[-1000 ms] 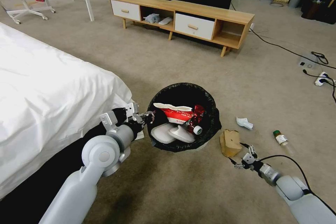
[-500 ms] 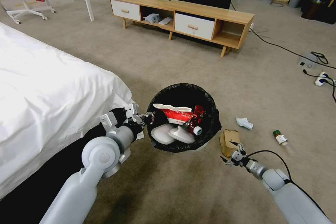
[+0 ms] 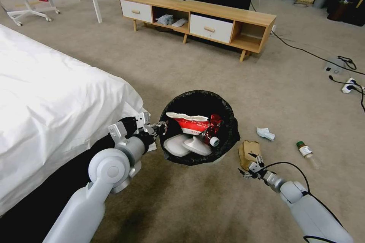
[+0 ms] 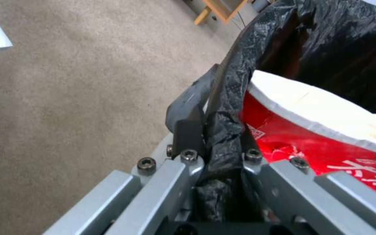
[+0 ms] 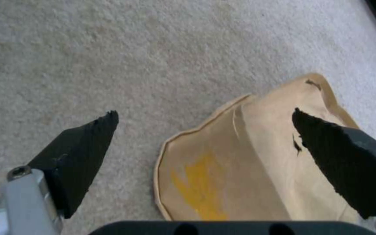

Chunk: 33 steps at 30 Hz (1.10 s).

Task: Pick up the trash bin, then pick up the garbage from the floor and place it into the trash bin.

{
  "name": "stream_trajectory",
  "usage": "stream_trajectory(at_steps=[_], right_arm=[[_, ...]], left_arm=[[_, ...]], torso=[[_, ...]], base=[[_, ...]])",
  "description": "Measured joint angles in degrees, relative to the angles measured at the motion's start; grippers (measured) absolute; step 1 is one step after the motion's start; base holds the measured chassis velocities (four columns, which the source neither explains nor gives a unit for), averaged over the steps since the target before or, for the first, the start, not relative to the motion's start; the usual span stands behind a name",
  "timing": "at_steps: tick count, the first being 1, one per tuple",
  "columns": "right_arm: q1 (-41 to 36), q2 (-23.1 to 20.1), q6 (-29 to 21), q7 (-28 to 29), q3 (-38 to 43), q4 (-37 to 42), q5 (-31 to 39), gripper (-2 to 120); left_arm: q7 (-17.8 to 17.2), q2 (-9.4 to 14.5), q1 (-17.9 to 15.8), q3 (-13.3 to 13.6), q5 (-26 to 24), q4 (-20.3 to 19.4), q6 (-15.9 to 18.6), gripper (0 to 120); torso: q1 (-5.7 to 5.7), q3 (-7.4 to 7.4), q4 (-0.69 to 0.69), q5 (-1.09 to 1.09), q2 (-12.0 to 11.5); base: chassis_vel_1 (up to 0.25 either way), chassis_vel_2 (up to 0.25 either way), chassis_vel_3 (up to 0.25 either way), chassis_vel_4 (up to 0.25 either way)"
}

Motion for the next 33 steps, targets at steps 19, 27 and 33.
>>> stream_trajectory(at_steps=[19,27,33], right_arm=[[0.9,1.2,0.4,0.4,3.4,-4.1,0.1,100],[2.7,2.0,0.5,0.4,4.5,-6.5,-0.1,100],[3.6,2.4,0.7,0.4,5.3,-7.4,-0.4,86]], left_arm=[[0.5,0.3,0.9,-0.3,0.1,-0.3,-0.2,3],[0.9,0.4,1.1,-0.3,0.1,-0.3,-0.8,3],[1.0,0.5,1.2,-0.3,0.2,-0.4,-1.0,3]], torso=[[0.0,-0.01,0.0,0.0,0.0],[0.0,-0.01,0.0,0.0,0.0],[0.0,-0.01,0.01,0.0,0.0]], base=[[0.0,0.0,0.0,0.0],[0.0,0.0,0.0,0.0],[0.0,0.0,0.0,0.0]])
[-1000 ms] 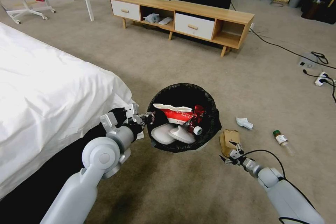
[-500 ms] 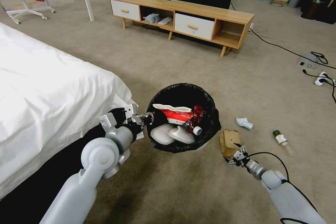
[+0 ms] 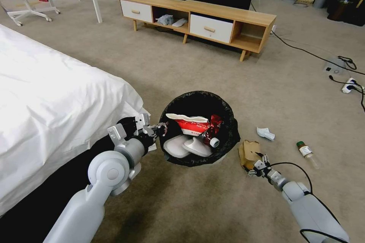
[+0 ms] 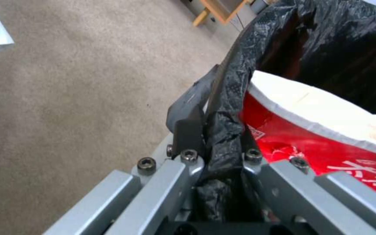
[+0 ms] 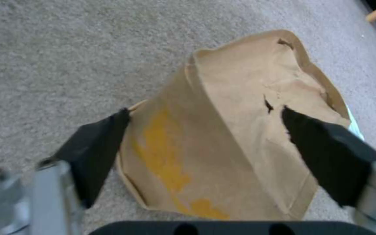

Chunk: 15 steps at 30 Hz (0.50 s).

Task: Pick up the trash bin, then pick up the garbage from the floor and place it into the trash bin.

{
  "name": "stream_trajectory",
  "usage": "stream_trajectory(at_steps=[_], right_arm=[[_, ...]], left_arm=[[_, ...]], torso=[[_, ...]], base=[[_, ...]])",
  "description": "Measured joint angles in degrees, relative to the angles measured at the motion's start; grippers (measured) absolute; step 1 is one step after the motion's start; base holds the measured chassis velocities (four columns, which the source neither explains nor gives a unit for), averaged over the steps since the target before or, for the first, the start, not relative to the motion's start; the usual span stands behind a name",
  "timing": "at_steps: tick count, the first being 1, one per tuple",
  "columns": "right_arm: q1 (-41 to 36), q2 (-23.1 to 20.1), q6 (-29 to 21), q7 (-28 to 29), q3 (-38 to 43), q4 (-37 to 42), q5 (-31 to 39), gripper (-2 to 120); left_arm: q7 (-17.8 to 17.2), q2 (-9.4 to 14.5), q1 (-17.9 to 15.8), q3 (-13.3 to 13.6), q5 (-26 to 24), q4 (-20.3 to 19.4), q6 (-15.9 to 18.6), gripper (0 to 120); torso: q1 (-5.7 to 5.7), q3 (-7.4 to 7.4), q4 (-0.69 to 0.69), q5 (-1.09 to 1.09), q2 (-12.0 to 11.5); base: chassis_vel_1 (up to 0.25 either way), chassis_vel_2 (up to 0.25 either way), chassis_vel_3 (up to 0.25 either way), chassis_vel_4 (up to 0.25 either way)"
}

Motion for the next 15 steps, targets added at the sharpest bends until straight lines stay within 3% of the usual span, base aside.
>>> stream_trajectory(at_steps=[1,3,5,8,13,15], right_arm=[[0.0,0.0,0.1,-0.1,0.1,0.0,0.0,79],[0.0,0.0,0.1,-0.1,0.1,0.0,0.0,77],[-0.1,0.2,0.3,-0.3,0.3,0.0,0.1,64],[-0.2,0.3,0.4,-0.3,0.3,0.0,0.1,60],[-0.5,0.6,0.6,-0.3,0.6,0.1,0.4,37],[-0.5,0.6,0.7,-0.3,0.6,0.1,0.5,34]], left_arm=[[0.0,0.0,0.0,0.0,0.0,0.0,0.0,3],[0.0,0.0,0.0,0.0,0.0,0.0,0.0,3],[0.1,0.0,0.0,0.0,0.0,0.0,-0.1,3],[0.1,0.0,0.0,0.0,0.0,0.0,-0.1,3],[0.1,0.2,0.1,-0.1,0.0,-0.2,-0.1,3],[0.1,0.2,0.1,-0.1,0.0,-0.2,-0.1,3]], torso=[[0.0,0.0,-0.01,0.0,0.0],[0.0,0.0,-0.01,0.0,0.0],[0.0,0.0,0.0,0.0,0.0],[0.0,0.0,-0.01,0.0,0.0],[0.0,0.0,-0.01,-0.01,0.0],[0.0,0.0,-0.01,-0.01,0.0]], base=[[0.0,0.0,0.0,0.0],[0.0,0.0,0.0,0.0],[0.0,0.0,0.0,0.0],[0.0,0.0,0.0,0.0],[0.0,0.0,0.0,0.0],[0.0,0.0,0.0,0.0]])
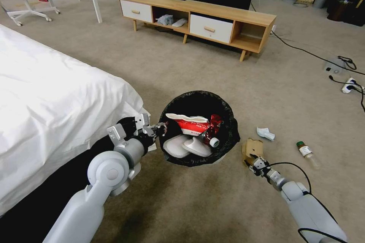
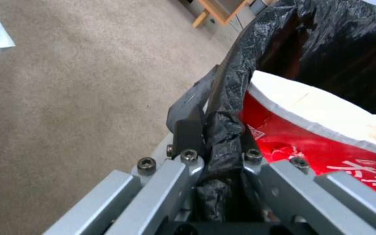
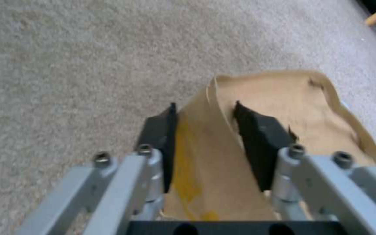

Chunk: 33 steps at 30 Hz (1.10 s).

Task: Pick up the trash bin, then pick up the garbage from the floor and place it into the trash bin.

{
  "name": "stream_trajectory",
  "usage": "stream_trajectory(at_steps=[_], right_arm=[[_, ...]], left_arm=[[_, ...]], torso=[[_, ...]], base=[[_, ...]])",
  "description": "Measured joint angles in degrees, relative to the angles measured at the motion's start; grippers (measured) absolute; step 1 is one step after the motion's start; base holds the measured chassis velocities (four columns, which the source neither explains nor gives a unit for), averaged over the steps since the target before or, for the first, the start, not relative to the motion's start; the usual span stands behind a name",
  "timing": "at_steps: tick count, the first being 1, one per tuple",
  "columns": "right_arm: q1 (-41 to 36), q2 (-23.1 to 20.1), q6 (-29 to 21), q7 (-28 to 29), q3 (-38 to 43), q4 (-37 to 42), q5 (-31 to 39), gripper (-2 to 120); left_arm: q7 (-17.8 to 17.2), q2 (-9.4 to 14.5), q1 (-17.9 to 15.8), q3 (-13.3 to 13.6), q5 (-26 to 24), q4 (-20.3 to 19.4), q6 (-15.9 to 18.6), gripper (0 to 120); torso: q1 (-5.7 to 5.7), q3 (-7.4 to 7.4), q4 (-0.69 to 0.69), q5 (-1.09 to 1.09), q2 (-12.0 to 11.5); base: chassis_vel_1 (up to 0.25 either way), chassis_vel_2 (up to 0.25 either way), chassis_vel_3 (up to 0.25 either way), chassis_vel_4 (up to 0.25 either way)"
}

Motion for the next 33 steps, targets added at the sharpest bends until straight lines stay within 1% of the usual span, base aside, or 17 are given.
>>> stream_trajectory(at_steps=[1,2,4,5,6,7,8,9,22,25,26,27,29,30,33], right_arm=[[0.0,0.1,0.0,0.0,0.1,0.0,0.1,27],[0.0,0.1,0.0,0.0,0.1,0.0,0.1,27],[0.1,0.3,0.3,0.0,0.3,-0.1,0.5,14],[0.1,0.3,0.3,0.0,0.3,-0.1,0.5,14],[0.0,0.3,0.4,0.0,0.3,-0.1,0.7,10],[0.0,0.3,0.4,0.0,0.3,-0.1,0.7,10],[0.0,0.3,0.5,-0.1,0.2,-0.1,0.9,2],[0.0,0.3,0.7,-0.2,0.2,-0.2,1.0,0],[0.3,1.2,1.0,-0.2,0.3,-0.2,2.1,0],[0.3,1.2,1.0,-0.2,0.6,0.2,2.2,0],[0.1,1.1,1.1,-0.3,1.1,1.1,2.5,0],[0.1,1.1,1.1,-0.3,1.1,1.1,2.5,0],[-0.9,0.0,1.2,-0.2,2.3,3.5,3.6,0],[-2.0,-1.1,1.1,-0.1,3.1,5.8,4.7,0],[-3.1,-2.1,1.0,-0.1,3.7,7.9,5.9,0]], left_arm=[[0.0,0.0,0.0,0.0,0.0,-0.1,0.0,3],[0.0,0.0,0.0,0.0,0.0,-0.1,0.0,3],[0.0,0.0,0.2,0.0,0.0,-0.2,0.0,3],[0.0,0.0,0.2,0.0,0.0,-0.2,0.0,3],[0.0,0.0,0.2,-0.1,0.0,-0.2,0.0,3],[0.0,0.0,0.2,-0.1,0.0,-0.2,0.0,3],[0.0,0.0,0.2,-0.1,0.0,-0.2,0.0,3],[0.0,-0.1,0.2,0.0,0.0,-0.2,0.0,3],[0.0,-0.1,0.2,0.0,0.1,-0.1,-0.1,3],[0.0,0.0,0.2,0.0,0.1,-0.1,-0.1,3],[0.0,0.0,0.2,0.0,0.1,-0.1,-0.1,3],[0.0,0.0,0.2,0.0,0.1,-0.1,-0.1,3],[-0.2,0.0,0.1,0.0,0.1,0.0,-0.1,3],[-0.2,0.0,0.1,0.0,0.1,0.0,-0.1,3],[-0.3,-0.1,0.1,0.1,0.1,0.0,-0.2,3]], torso=[[0.0,0.0,0.0,0.0,0.0],[0.0,0.0,0.0,0.0,0.0],[0.0,0.0,0.0,-0.01,0.0],[0.0,0.0,0.0,-0.01,0.0],[0.0,0.0,0.0,-0.01,0.0],[0.0,0.0,0.0,-0.01,0.0],[0.0,0.0,0.0,0.01,0.0],[0.0,0.01,-0.01,0.0,0.0],[0.0,0.01,0.0,0.01,0.0],[0.0,0.01,0.02,0.04,0.0],[0.0,0.01,0.04,0.06,0.0],[0.0,0.01,0.04,0.06,0.0],[0.0,0.01,0.04,0.03,0.0],[0.0,0.01,0.01,0.04,0.0],[0.0,0.01,0.0,0.03,0.0]], base=[[0.0,0.0,0.0,0.0],[0.0,0.0,0.0,0.0],[0.0,0.0,0.0,0.0],[0.0,0.0,0.0,0.0],[0.0,0.0,0.0,0.0],[0.0,0.0,0.0,0.0],[0.0,0.0,0.0,0.0],[0.0,0.0,0.0,0.0],[0.0,0.0,0.0,0.0],[0.0,0.0,0.0,0.0],[0.0,0.0,0.0,0.0],[0.0,0.0,0.0,0.0],[0.0,0.0,0.0,0.0],[0.0,0.0,0.0,0.0],[0.0,0.0,0.0,0.0]])
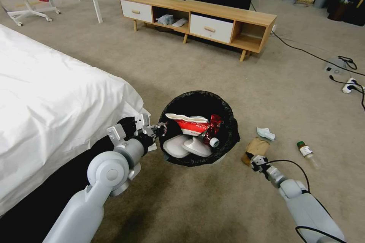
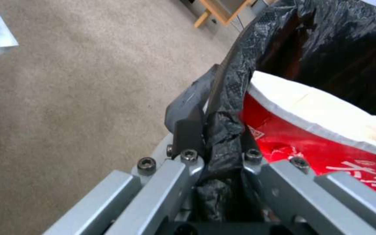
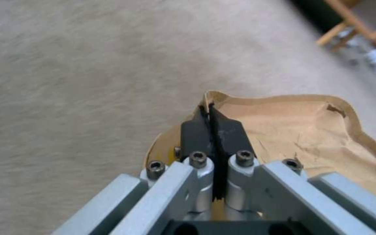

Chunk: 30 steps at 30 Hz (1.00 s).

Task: Pick up the trash bin, then pick up the garbage from the floor and place it into the trash bin.

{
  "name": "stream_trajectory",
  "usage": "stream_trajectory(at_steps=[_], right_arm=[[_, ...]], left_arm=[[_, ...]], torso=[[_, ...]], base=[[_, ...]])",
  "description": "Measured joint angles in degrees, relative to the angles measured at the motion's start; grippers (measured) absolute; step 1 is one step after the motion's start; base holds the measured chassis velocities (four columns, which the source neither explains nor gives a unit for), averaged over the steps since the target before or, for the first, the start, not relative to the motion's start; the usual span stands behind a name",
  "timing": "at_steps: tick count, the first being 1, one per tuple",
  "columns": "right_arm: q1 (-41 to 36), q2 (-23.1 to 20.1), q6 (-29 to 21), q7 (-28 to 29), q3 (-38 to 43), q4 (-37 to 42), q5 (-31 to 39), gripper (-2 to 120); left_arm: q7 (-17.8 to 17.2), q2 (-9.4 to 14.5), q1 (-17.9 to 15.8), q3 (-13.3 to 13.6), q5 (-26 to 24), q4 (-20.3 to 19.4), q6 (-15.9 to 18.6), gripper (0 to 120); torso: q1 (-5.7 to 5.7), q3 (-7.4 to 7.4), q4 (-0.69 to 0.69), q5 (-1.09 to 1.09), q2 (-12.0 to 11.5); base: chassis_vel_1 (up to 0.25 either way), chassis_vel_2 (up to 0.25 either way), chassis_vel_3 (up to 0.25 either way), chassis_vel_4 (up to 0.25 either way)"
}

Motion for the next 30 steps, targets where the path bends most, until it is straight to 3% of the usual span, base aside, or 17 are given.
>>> stream_trajectory(at_steps=[11,20,30], right_arm=[[-7.2,-6.4,-2.8,1.4,5.4,16.9,11.6,0],[-9.8,-7.8,-3.3,1.6,10.7,24.3,15.1,0],[-13.5,-10.1,-5.7,1.2,15.6,42.2,25.3,0]], left_arm=[[-0.3,-0.3,-0.2,0.6,0.1,0.2,0.0,3],[-0.3,-0.1,-0.4,0.8,0.1,0.4,0.0,3],[-0.4,0.4,-0.8,1.1,-0.1,1.1,0.0,3]], torso=[[0.0,-0.01,0.01,-0.01,0.0],[0.0,-0.01,0.0,-0.01,0.0],[0.0,-0.01,0.0,-0.01,0.0]], base=[[0.0,0.0,0.0,0.0],[0.0,0.0,0.0,0.0],[0.0,0.0,0.0,0.0]])
